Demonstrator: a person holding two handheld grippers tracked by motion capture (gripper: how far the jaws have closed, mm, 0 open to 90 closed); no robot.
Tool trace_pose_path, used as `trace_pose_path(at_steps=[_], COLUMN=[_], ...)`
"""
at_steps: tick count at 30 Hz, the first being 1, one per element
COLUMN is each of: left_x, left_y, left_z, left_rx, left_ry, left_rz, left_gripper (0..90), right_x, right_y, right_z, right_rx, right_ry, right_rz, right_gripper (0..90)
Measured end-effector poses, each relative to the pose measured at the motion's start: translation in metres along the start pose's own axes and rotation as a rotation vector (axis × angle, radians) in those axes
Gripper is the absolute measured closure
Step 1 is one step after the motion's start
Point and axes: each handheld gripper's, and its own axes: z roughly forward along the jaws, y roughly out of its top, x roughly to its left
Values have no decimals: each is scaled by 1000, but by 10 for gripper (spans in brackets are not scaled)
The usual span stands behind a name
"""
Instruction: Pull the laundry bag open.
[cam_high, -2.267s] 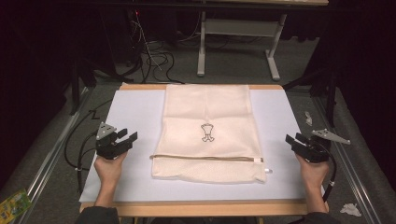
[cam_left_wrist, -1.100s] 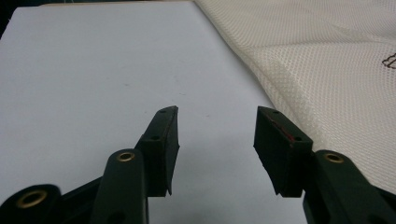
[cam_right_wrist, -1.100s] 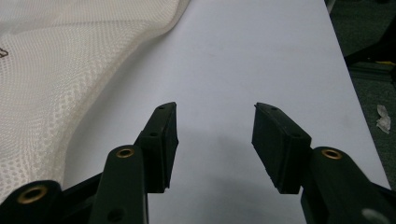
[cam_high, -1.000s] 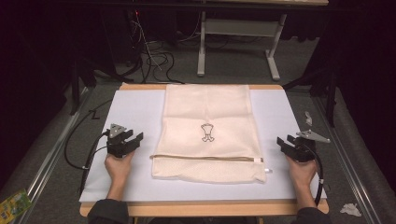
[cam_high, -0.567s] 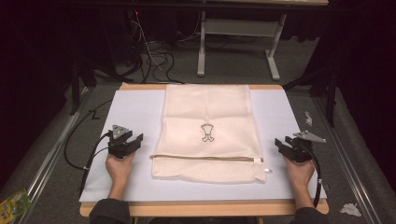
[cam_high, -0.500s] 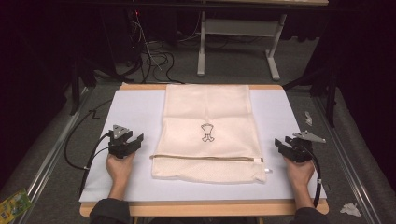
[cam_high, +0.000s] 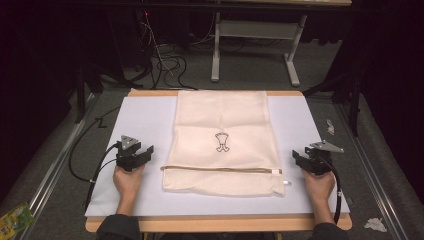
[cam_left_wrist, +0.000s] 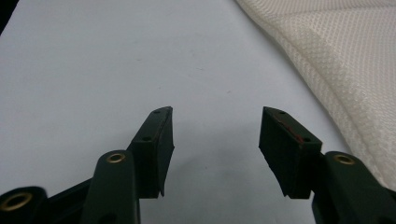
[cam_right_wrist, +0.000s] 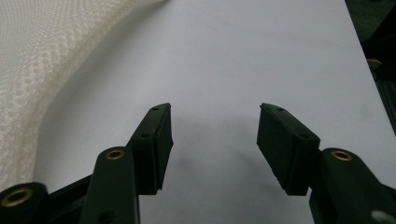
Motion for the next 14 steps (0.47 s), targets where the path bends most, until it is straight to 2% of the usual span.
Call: trace_pose_path(at_steps=[6,14], left_x=[0,0], left_y=[0,0], left_z=[0,1], left_rx=[13,14], left_ry=[0,0], left_rz=[2,-3], left_gripper=[430,424], right_x=[-1,-1], right_y=[0,0], right_z=[1,1], right_rx=[9,9], right_ry=[-5,-5], right_rz=[17,14], right_gripper=[440,434])
